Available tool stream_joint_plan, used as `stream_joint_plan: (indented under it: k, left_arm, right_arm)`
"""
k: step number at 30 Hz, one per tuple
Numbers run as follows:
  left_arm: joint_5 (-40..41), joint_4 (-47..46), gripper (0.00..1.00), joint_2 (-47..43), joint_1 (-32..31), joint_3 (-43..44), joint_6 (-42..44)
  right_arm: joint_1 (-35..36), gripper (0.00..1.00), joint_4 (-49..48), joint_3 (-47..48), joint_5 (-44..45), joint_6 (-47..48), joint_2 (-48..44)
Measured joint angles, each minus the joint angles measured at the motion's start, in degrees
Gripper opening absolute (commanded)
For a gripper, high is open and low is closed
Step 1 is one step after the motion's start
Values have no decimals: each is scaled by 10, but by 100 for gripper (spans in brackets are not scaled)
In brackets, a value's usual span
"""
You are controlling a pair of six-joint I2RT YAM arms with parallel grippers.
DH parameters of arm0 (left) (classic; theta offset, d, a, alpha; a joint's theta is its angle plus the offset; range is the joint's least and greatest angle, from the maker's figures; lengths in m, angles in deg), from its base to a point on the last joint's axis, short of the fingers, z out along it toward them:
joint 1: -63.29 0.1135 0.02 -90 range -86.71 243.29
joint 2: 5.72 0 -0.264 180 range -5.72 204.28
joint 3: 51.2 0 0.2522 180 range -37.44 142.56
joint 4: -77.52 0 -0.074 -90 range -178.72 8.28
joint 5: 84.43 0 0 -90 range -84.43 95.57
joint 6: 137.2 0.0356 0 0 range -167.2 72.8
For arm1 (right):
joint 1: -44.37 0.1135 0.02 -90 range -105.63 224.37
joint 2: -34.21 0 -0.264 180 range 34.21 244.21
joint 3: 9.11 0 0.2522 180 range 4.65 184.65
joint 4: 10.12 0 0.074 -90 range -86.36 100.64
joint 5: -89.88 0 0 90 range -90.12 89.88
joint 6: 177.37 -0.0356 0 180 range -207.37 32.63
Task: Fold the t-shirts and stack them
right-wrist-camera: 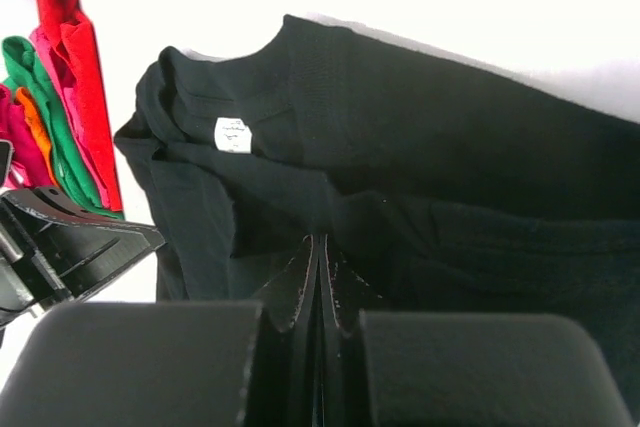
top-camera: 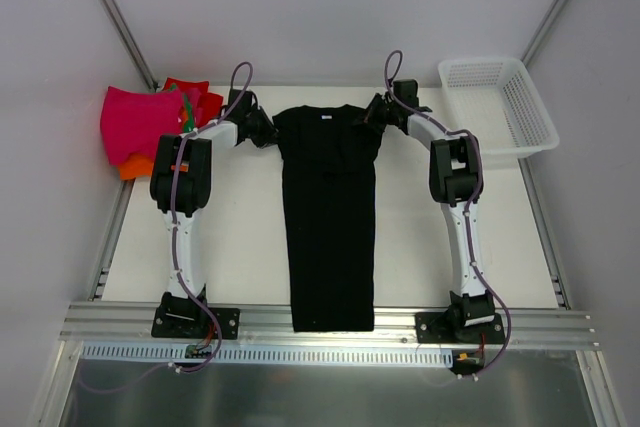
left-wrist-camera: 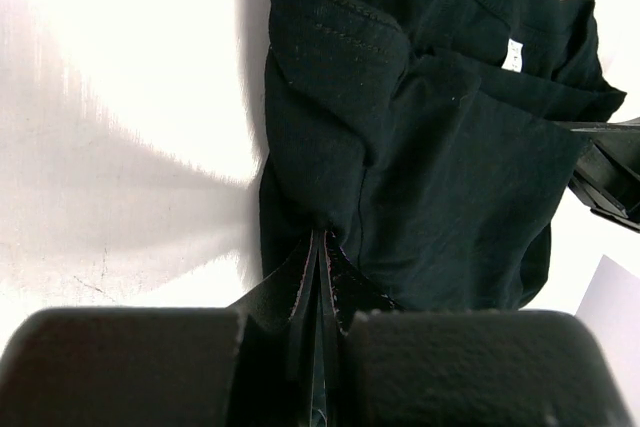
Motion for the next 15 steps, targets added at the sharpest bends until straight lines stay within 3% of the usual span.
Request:
stream_joint_plan:
  k: [9, 15]
  left_arm:
    - [-1, 3, 0, 0, 0, -4, 4]
    - [-2, 3, 0, 0, 0, -4, 10]
  right_arm:
    - [-2, 1, -21, -15, -15, -10, -3]
    - [-3, 0, -25, -127, -7, 3, -77]
